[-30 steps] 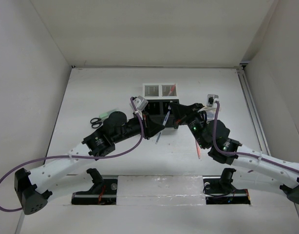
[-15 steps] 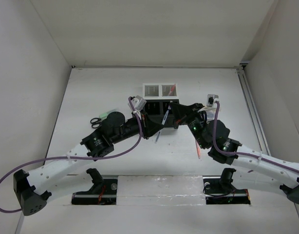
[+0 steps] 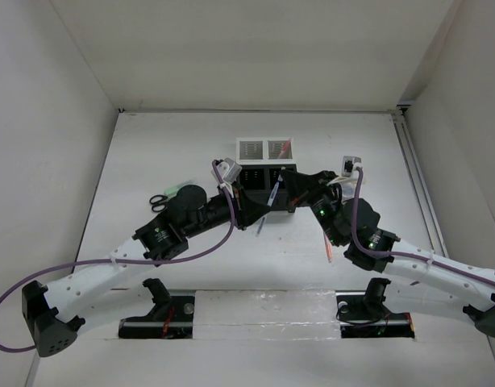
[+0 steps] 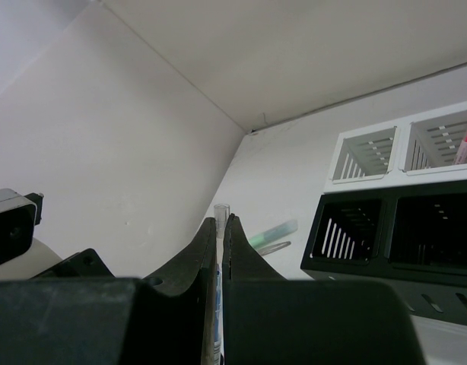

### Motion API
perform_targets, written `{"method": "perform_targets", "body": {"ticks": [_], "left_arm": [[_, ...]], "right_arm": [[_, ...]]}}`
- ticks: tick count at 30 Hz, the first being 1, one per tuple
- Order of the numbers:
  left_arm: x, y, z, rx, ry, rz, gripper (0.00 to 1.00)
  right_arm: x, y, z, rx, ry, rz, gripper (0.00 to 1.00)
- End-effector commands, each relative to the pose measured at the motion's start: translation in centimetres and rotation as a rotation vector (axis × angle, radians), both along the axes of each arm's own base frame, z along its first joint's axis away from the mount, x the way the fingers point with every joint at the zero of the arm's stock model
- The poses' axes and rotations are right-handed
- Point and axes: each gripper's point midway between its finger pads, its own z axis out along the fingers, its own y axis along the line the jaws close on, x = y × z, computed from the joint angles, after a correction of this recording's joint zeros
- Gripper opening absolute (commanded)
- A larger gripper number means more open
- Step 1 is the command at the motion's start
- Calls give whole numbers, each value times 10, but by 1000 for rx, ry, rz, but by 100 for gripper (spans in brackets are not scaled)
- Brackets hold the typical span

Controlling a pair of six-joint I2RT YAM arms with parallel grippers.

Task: Sort the stationery into containers
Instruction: Close the pen cap on the pen.

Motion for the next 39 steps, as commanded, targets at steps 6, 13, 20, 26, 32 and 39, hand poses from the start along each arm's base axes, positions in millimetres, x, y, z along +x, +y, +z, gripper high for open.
{"method": "perform_targets", "body": {"ticks": [6, 13, 20, 26, 32, 39], "left_arm": [[3, 0, 31, -74, -57, 12, 0], [7, -3, 26, -69, -54, 21, 0], [14, 3, 33, -103, -70, 76, 0], [19, 11, 41, -131, -92, 126, 0], [22, 13, 43, -138, -98, 147, 0], [25, 11, 52, -179, -100, 158, 0]], "right_arm": [[0, 2, 14, 58, -22, 15, 0], [0, 10, 8, 65, -12, 37, 0], [-1, 15, 6, 71, -12, 58, 0], [-2, 16, 2, 72, -4, 69, 0], [-2, 20, -6, 55, 4, 77, 0], [0, 29, -12, 52, 2, 95, 0]]}}
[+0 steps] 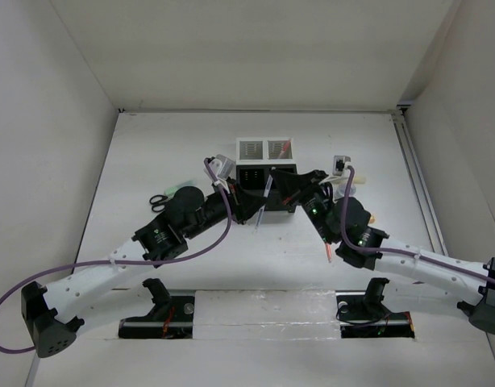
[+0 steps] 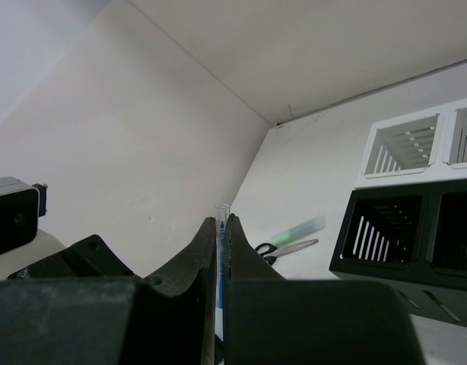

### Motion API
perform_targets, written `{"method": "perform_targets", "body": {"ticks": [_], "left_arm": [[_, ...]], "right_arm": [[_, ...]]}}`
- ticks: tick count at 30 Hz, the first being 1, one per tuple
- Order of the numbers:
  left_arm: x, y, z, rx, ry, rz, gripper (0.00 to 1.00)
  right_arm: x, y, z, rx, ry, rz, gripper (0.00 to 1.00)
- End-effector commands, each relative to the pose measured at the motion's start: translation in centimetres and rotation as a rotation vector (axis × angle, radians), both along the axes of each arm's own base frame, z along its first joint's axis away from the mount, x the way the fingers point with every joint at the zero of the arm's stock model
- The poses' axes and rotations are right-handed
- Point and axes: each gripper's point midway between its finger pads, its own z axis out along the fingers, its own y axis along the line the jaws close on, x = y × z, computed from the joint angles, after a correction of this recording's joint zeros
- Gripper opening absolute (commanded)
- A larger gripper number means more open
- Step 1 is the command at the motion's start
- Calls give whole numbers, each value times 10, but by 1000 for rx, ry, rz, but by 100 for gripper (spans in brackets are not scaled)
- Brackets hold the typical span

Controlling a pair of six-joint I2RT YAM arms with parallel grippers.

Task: Sort the stationery into containers
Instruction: Close the pen cap on the pen.

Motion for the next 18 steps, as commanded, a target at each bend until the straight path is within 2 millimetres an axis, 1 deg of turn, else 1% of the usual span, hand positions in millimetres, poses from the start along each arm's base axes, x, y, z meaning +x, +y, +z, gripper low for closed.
{"method": "perform_targets", "body": {"ticks": [1, 3, 5, 6, 8, 9, 10, 11, 12, 13, 14, 16, 17, 18], "left_arm": [[8, 4, 46, -139, -91, 51, 0], [12, 7, 46, -139, -91, 76, 0], [15, 8, 47, -139, -91, 96, 0], [16, 13, 55, -156, -102, 114, 0], [18, 14, 55, -156, -102, 130, 0], [18, 15, 60, -165, -108, 130, 0], [19, 16, 60, -165, -108, 139, 0], [20, 14, 62, -166, -109, 139, 0], [22, 16, 68, -168, -125, 151, 0], [22, 16, 68, -162, -133, 152, 0], [23, 15, 70, -163, -133, 152, 0], [23, 15, 70, -163, -133, 152, 0], [24, 15, 70, -155, -143, 152, 0], [25, 13, 70, -157, -144, 152, 0]], "right_arm": [[-1, 9, -11, -14, -2, 31, 0], [-2, 9, -8, -24, -20, 36, 0], [-1, 11, -20, -42, -9, 36, 0], [-2, 11, -17, -33, -26, 43, 0], [-3, 14, -27, -44, -22, 54, 0], [-3, 18, -28, -54, -30, 68, 0], [-5, 20, -26, -55, -43, 83, 0], [-6, 22, -35, -73, -34, 94, 0], [-6, 23, -32, -85, -56, 100, 0], [-9, 25, -30, -86, -71, 117, 0], [-10, 26, -35, -95, -67, 126, 0], [-10, 29, -36, -105, -79, 136, 0], [-11, 28, -39, -108, -77, 136, 0], [-11, 31, -47, -124, -69, 146, 0]]}}
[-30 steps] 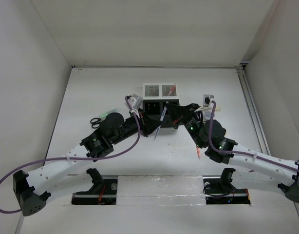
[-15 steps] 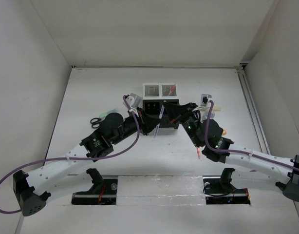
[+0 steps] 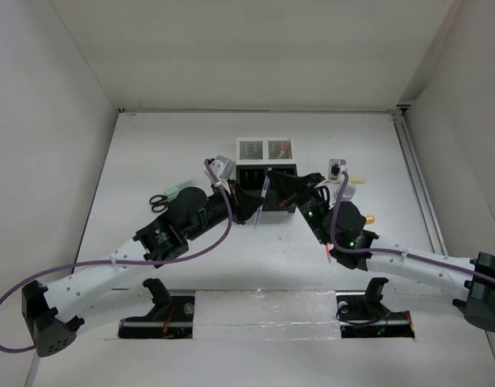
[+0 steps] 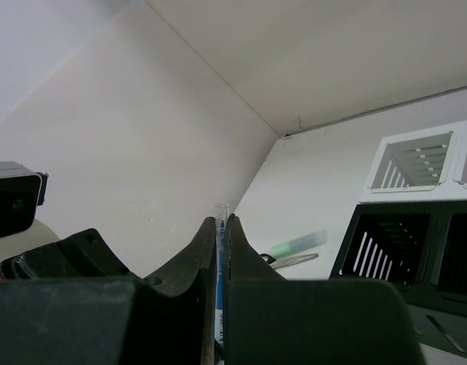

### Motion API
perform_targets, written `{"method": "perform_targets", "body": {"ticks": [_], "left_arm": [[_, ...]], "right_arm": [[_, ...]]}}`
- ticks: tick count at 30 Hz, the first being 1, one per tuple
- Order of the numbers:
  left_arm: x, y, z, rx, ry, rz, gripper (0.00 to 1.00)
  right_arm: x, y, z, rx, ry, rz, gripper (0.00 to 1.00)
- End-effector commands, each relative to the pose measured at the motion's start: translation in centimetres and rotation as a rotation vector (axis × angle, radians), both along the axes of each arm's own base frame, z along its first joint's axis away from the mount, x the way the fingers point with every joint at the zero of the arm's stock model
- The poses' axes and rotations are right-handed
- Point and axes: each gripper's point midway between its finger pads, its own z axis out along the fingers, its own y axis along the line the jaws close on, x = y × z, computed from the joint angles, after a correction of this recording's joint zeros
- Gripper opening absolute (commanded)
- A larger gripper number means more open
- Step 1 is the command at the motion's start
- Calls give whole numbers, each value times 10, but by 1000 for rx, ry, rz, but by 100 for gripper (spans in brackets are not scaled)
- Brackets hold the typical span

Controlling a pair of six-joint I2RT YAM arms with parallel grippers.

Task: Sort the stationery into containers
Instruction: Close the pen cap on the pen.

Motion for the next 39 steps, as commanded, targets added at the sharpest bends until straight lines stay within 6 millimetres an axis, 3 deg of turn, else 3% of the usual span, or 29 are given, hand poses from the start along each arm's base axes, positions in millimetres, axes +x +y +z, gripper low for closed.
{"method": "perform_targets", "body": {"ticks": [1, 14, 35, 39], "left_arm": [[16, 8, 83, -194, -166, 89, 0], [16, 16, 94, -198, -231, 104, 0], [15, 25, 102, -213, -272, 128, 0], [14, 15, 93, -189, -259, 88, 0]], "right_arm": [[-14, 20, -33, -118, -1, 111, 0], [-20, 28, -80, -167, 76, 165, 0], [-27, 36, -107, -181, 129, 222, 0], [-28, 35, -103, -173, 123, 222, 0]]}}
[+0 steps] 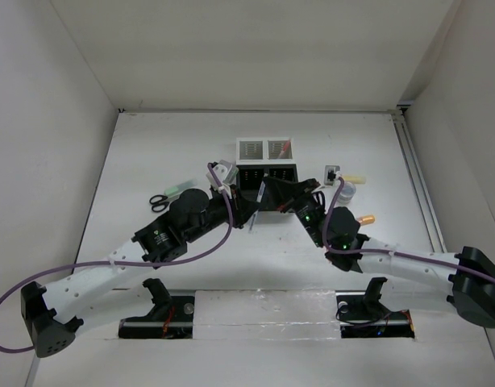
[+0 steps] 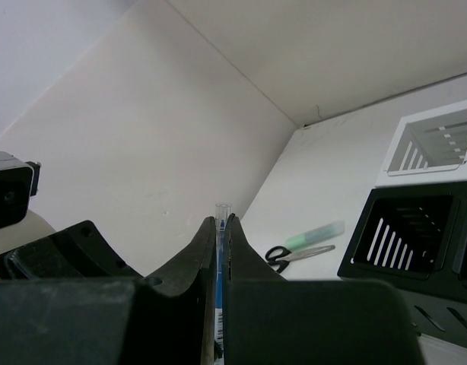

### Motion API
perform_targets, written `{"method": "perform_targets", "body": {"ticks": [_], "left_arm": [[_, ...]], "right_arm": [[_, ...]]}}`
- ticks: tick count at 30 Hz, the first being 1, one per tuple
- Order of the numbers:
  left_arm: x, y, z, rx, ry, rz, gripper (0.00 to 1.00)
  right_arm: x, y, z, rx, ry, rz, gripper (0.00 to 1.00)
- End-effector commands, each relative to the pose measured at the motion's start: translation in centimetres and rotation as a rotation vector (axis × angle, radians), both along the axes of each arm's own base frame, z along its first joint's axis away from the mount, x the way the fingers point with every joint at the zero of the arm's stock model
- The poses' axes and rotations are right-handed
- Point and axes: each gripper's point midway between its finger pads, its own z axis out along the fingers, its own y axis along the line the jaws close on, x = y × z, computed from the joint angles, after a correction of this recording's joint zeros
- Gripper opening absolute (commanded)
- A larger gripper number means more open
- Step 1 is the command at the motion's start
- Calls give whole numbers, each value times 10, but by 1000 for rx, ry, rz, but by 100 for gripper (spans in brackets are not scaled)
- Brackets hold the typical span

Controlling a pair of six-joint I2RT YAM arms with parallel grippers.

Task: Sort the stationery into containers
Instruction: Close the pen cap on the pen.

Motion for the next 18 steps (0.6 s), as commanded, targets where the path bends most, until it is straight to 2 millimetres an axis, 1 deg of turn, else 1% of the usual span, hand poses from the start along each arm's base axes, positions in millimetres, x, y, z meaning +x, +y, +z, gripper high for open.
{"method": "perform_targets", "body": {"ticks": [1, 2, 3, 4, 5, 6, 7, 8, 9, 10, 11, 12, 13, 14, 15, 16, 17, 18], "left_arm": [[13, 3, 112, -306, -241, 52, 0], [11, 2, 112, -306, -242, 41, 0], [10, 0, 108, -292, -243, 29, 0], [7, -3, 109, -303, -252, 3, 0], [5, -5, 106, -304, -253, -12, 0], [3, -5, 98, -301, -250, -25, 0], [-1, -3, 104, -328, -272, -34, 0], [-2, -5, 99, -325, -270, -43, 0], [-3, -3, 98, -325, -270, -43, 0], [-3, -4, 94, -329, -259, -44, 0], [-3, -4, 94, -329, -259, -44, 0], [-3, -4, 89, -322, -254, -44, 0], [-3, -4, 89, -322, -254, -44, 0], [-2, -5, 84, -314, -247, -44, 0], [-3, -5, 87, -323, -254, -44, 0], [-4, -6, 81, -314, -247, -53, 0], [-3, -6, 77, -313, -247, -53, 0], [-5, -7, 79, -321, -253, -62, 0]], "right_arm": [[-27, 23, -71, -219, 92, 168, 0], [-27, 23, -71, -226, 87, 166, 0], [-28, 21, -66, -214, 78, 166, 0], [-28, 20, -58, -211, 66, 164, 0], [-28, 20, -61, -218, 71, 164, 2], [-29, 18, -56, -207, 63, 164, 5], [-30, 17, -46, -187, 49, 163, 7], [-29, 16, -48, -202, 48, 162, 9], [-30, 15, -44, -193, 41, 161, 9], [-31, 13, -39, -181, 33, 161, 11], [-31, 13, -39, -181, 33, 161, 14], [-31, 10, -36, -178, 33, 152, 14], [-31, 10, -39, -185, 38, 152, 14], [-32, 9, -35, -184, 27, 150, 15], [-32, 7, -32, -176, 21, 149, 17], [-32, 7, -34, -183, 27, 150, 20], [-33, 6, -31, -176, 21, 149, 21], [-33, 6, -31, -176, 21, 149, 23]]}}
